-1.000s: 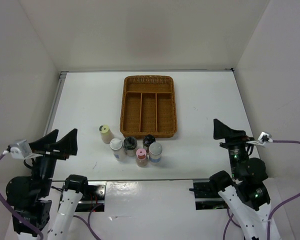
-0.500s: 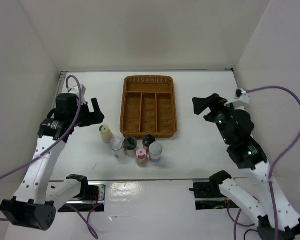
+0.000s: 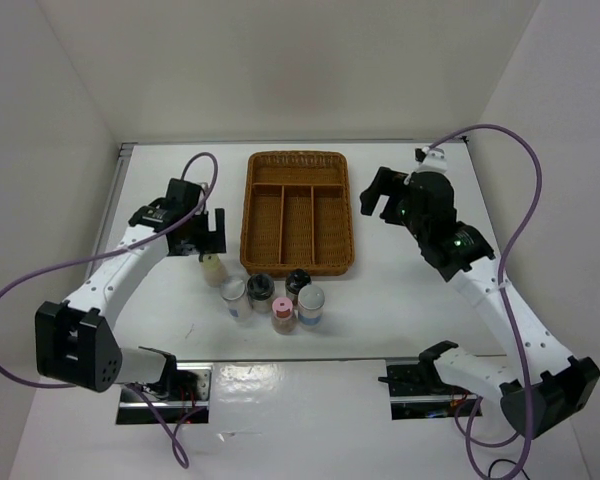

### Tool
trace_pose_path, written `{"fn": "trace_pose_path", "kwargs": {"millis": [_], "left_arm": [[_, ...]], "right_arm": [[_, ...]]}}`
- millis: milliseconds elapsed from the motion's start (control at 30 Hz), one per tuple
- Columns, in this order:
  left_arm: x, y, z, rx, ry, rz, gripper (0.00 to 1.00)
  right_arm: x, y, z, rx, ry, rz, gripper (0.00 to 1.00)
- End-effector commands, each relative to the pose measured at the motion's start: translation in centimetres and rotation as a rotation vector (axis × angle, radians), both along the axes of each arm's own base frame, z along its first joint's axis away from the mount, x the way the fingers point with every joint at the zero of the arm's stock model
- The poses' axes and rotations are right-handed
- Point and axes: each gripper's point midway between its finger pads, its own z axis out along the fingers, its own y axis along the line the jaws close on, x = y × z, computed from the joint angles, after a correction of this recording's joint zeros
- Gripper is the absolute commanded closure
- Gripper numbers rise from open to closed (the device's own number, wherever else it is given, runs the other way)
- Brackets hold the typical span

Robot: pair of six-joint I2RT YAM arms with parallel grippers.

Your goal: Organize the condiment bottles

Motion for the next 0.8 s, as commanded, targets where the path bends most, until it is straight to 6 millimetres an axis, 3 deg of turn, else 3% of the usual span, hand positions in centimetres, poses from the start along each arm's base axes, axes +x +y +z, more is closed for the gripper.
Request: {"fn": "trace_pose_path", "kwargs": {"millis": [0, 167, 367, 767], "left_arm": [[0.6, 0.1, -0.8, 0.030, 0.008, 0.032, 0.00], [0.8, -0.6, -2.3, 0.034, 0.050, 0.031, 0.04], [0.0, -0.4, -3.5, 0.050, 0.090, 0.060, 0.07], [-0.8, 0.1, -3.9, 0.066, 0.110, 0.085, 0.30]], "right_arm": [[1.3, 0.4, 2.1, -0.020, -0.064, 0.009, 0.02], [2.8, 1.3, -0.6, -0.057, 0.010, 0.029, 0.02], [3.6, 1.6, -1.0, -0.074, 0.030, 0.033, 0.02], [4.3, 1.7, -3.1, -0.113, 0.089, 0.029, 0.02]]}}
